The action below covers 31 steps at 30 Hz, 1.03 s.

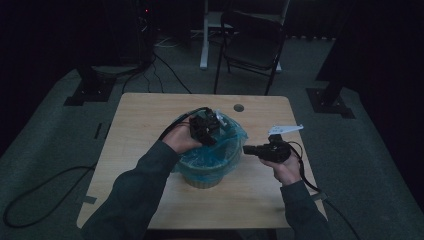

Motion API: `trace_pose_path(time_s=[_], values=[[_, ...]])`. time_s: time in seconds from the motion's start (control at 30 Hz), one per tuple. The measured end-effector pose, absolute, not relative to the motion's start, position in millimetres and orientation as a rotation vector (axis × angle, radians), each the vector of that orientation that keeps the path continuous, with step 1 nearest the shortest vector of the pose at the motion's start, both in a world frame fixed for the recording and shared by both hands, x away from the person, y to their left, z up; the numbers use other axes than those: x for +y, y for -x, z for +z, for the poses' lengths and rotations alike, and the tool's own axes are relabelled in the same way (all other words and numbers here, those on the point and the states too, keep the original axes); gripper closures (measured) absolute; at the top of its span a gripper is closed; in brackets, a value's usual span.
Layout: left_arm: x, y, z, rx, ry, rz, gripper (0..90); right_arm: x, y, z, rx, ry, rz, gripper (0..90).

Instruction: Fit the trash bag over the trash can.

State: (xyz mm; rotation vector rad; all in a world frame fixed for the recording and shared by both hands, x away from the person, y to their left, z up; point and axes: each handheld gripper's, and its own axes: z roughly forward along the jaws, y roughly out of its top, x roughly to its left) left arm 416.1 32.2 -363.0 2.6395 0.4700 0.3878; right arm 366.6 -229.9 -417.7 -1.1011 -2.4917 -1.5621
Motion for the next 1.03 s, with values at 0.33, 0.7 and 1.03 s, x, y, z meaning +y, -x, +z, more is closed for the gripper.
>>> trace_pose_path(time_s=[0.33,0.7,1.03], values=[[89.6,-399.7,-325.4,0.578,-2.361,0.511,59.0,-238.5,-364.5,-417.9,-2.488,1.119,-1.569,90.0],[143.9,-392.5,-331.6,0.723,-2.194,0.545,58.1,-243.8,-363.8,-418.7,-2.499,1.149,-1.572,89.9],[162.2,-390.8,-336.8,0.774,-2.168,0.568,58.0,-245.4,-363.5,-418.7,-2.508,1.148,-1.568,87.9]])
